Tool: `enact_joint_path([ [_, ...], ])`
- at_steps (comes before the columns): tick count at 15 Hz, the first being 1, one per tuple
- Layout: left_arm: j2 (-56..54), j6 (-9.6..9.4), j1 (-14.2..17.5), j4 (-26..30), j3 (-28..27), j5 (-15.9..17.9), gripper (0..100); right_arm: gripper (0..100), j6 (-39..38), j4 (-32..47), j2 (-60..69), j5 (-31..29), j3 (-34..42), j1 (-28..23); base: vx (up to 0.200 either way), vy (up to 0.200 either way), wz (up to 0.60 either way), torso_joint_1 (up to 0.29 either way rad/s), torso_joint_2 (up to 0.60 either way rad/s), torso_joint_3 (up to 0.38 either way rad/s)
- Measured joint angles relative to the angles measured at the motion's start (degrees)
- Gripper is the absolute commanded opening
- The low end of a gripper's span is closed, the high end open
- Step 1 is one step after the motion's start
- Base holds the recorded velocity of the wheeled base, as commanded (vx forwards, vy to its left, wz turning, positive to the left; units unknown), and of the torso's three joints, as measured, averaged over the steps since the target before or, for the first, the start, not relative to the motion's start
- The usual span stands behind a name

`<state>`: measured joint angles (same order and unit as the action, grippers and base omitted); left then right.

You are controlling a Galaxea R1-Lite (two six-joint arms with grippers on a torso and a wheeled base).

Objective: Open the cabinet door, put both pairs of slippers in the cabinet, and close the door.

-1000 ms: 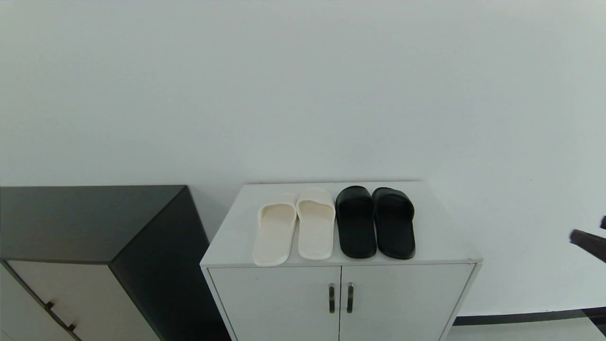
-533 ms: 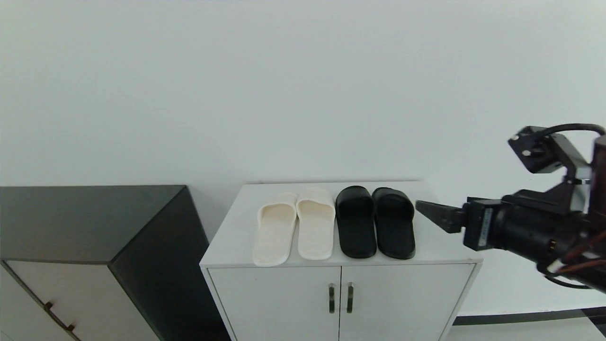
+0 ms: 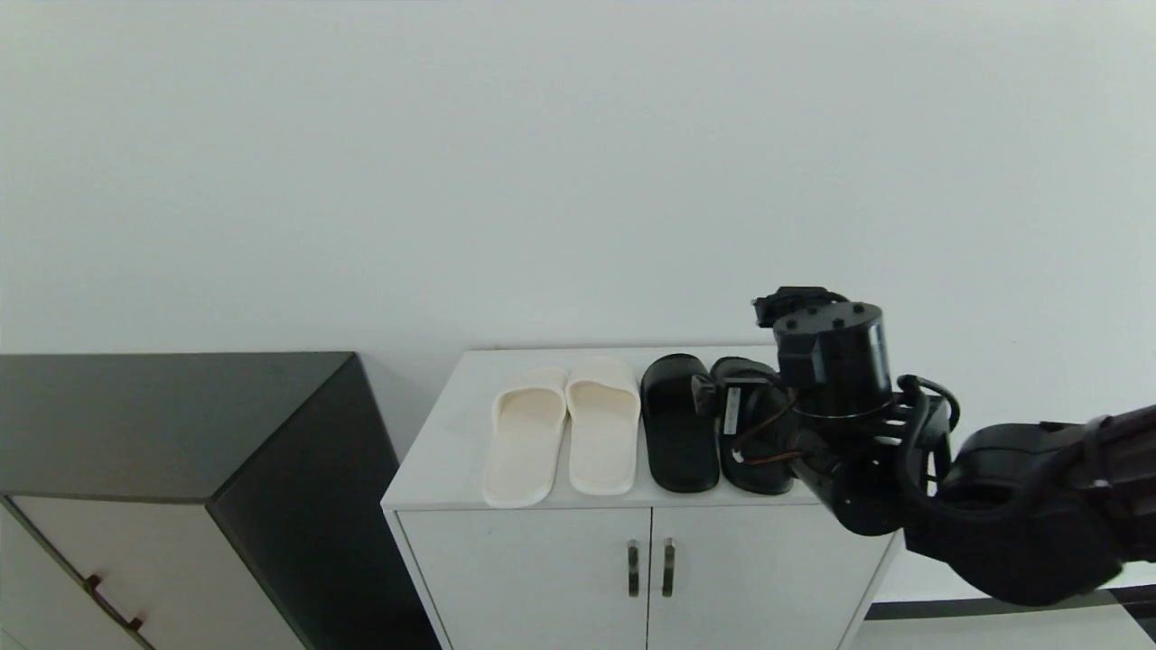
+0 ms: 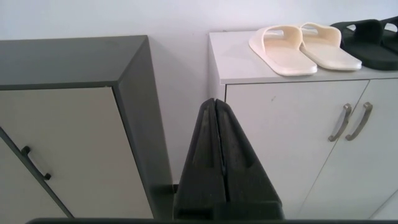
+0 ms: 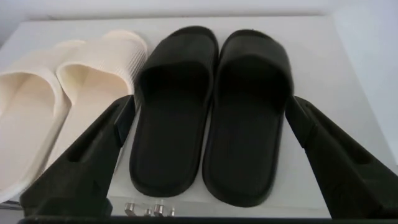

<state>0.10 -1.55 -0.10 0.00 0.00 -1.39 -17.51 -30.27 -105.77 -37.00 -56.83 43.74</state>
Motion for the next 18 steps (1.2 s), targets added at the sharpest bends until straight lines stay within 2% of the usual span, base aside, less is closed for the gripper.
enact_joint_path([
  [2, 0.0, 0.05, 0.0, 0.0, 0.0, 0.0, 0, 100, -0.1, -0.5, -3.9, 0.0, -1.7, -0.3, 0.0, 0.0, 0.0, 0.0, 0.0, 0.0],
  [9, 0.0, 0.43, 0.0, 0.0, 0.0, 0.0, 0, 100, 3.8, -9.8, -13.8, 2.9, -3.7, -4.0, 0.0, 0.0, 0.0, 0.0, 0.0, 0.0],
  [18, 0.0, 0.43, 0.0, 0.0, 0.0, 0.0, 0, 100, 5.5, -10.3, -21.9, 2.9, -12.4, -7.3, 0.0, 0.0, 0.0, 0.0, 0.0, 0.0],
])
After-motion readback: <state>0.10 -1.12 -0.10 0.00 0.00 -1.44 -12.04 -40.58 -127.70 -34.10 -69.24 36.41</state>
